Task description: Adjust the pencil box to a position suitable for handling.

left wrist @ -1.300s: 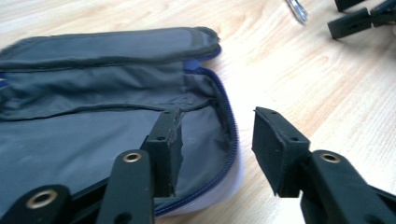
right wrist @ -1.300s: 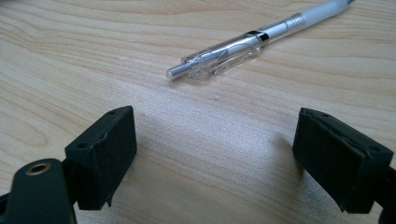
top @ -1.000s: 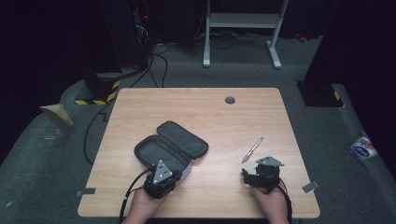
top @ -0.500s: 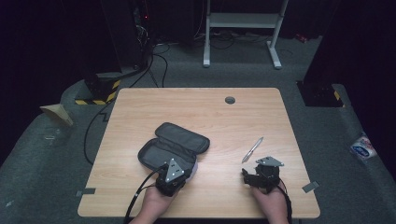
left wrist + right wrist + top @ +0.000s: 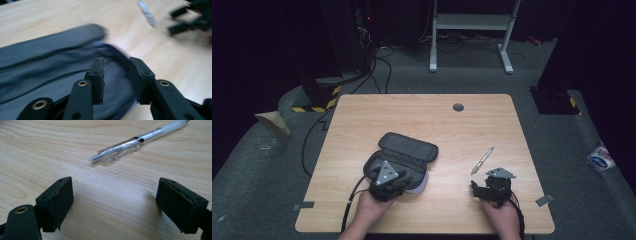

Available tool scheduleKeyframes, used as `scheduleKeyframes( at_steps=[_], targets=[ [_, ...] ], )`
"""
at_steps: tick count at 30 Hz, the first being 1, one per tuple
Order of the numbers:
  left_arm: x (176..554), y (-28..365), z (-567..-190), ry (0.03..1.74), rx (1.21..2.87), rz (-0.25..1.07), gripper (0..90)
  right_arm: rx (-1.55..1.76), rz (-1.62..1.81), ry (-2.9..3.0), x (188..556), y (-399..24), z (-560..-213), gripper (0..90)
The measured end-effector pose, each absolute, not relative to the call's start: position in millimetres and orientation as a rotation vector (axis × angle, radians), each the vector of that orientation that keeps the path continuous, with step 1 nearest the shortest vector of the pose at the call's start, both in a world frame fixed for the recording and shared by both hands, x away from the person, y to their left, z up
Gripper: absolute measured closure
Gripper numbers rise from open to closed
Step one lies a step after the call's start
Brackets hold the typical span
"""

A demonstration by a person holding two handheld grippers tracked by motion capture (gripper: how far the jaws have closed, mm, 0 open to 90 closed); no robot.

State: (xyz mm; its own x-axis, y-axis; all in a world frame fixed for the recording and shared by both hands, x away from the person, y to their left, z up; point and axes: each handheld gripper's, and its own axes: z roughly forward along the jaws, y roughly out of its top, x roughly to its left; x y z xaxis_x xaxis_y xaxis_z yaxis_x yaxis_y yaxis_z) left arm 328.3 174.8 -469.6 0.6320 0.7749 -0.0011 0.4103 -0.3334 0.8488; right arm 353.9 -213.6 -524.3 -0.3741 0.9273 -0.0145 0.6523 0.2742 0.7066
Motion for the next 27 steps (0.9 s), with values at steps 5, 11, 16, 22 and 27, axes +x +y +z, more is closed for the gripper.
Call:
scheduleKeyframes(
  at_steps=[5, 11, 16, 22, 27],
  targets=[
    [342, 233, -475, 1.120, 1.907, 0.631, 57.2, 1.425, 0.870, 2.124, 354, -214, -524, 14.5],
    [347, 270, -480, 1.245, 1.788, 0.625, 54.3, 1.419, 0.869, 2.120, 354, -214, -524, 16.4],
    [354, 274, -493, 1.303, 1.778, 0.546, 52.5, 1.431, 0.874, 2.098, 351, -215, -524, 22.2],
    [357, 274, -500, 1.302, 1.811, 0.491, 64.7, 1.403, 0.857, 2.082, 346, -214, -521, 35.2],
    [356, 270, -502, 1.277, 1.844, 0.483, 75.5, 1.240, 0.999, 2.039, 328, -197, -503, 41.1]
  ],
)
